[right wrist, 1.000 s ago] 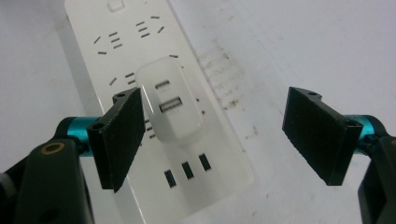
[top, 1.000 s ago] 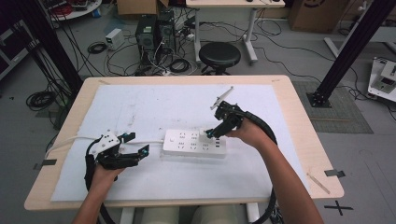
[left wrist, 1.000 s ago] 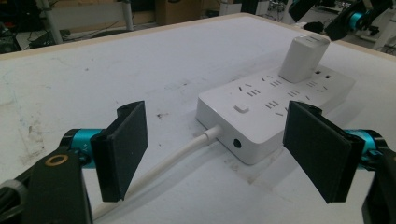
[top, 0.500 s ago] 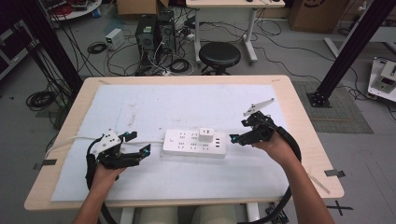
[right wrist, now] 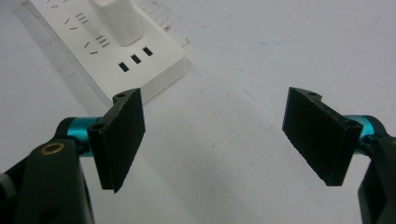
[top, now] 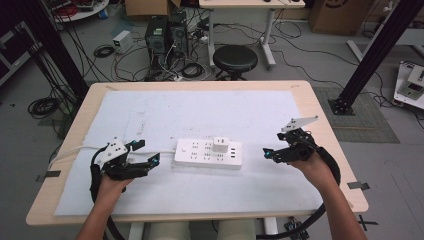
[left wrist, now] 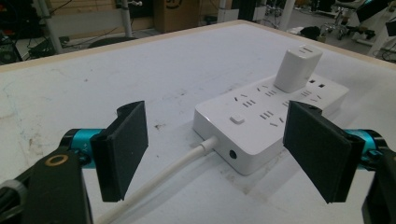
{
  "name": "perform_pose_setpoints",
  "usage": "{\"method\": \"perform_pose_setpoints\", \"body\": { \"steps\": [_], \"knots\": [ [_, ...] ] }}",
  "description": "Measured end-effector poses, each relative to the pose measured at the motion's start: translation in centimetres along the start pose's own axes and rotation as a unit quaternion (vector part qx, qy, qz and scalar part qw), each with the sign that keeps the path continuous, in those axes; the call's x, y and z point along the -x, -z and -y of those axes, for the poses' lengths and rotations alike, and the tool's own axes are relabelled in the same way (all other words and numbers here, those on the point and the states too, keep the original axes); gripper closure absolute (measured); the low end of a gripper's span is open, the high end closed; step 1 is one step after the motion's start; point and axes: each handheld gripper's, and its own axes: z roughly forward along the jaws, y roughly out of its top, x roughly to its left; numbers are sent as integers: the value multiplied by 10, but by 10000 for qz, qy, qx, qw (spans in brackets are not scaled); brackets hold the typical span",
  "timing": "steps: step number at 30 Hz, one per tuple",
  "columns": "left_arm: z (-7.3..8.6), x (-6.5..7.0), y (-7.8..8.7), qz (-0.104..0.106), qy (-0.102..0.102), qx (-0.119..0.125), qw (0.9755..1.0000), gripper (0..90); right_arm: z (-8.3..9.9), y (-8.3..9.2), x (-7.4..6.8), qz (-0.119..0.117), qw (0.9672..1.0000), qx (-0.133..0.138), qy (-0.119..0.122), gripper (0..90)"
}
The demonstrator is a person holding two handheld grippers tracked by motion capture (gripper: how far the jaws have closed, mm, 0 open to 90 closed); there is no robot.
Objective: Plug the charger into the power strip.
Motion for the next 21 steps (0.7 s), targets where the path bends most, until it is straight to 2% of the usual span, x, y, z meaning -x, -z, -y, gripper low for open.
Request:
{"method": "perform_pose_setpoints", "body": {
  "steps": [9, 21],
  "knots": [
    [0, -2, 2, -3, 17, -24, 10000, 222, 13, 2, -5, 245, 9992, 86, -296, 216],
    [0, -1, 1, 16, 7, -39, 10000, 222, 22, 5, -8, 331, 9986, 125, -380, 216]
  ]
}}
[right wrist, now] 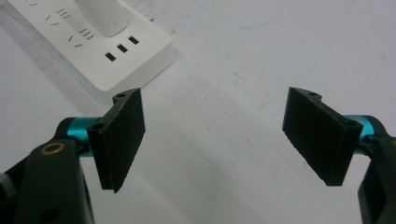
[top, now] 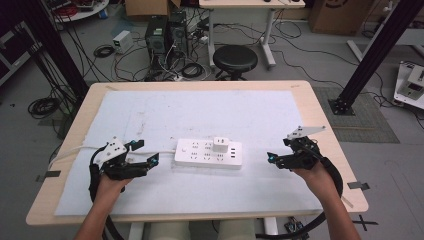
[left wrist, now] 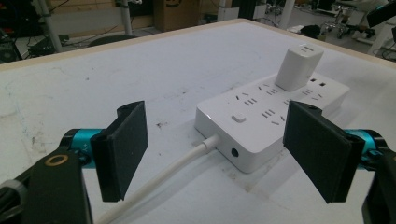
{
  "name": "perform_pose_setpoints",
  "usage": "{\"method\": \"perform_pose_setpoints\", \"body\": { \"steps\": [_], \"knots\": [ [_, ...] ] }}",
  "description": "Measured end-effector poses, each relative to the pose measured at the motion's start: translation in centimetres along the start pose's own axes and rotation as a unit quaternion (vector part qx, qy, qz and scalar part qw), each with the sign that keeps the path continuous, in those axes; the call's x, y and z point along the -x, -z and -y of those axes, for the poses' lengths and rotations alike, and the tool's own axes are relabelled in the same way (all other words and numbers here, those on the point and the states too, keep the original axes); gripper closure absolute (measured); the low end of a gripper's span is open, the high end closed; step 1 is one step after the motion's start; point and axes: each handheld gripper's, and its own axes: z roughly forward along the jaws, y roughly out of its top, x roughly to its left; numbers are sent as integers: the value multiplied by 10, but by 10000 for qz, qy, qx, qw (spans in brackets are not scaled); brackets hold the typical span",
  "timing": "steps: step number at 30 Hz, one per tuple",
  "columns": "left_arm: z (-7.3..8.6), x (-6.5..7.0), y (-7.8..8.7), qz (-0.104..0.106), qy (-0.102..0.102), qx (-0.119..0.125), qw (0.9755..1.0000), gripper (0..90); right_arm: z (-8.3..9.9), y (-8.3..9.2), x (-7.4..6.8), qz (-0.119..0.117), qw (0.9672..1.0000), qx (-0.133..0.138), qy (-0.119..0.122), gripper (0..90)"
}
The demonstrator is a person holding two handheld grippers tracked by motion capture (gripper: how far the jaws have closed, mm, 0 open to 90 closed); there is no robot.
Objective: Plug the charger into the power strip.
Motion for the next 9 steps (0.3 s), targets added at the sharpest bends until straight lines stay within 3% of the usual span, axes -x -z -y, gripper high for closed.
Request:
{"method": "perform_pose_setpoints", "body": {
  "steps": [9],
  "knots": [
    [2, -2, 0, -53, 25, -33, 10000, 221, 5, -2, 0, -17, 10000, 22, -61, 216]
  ]
}}
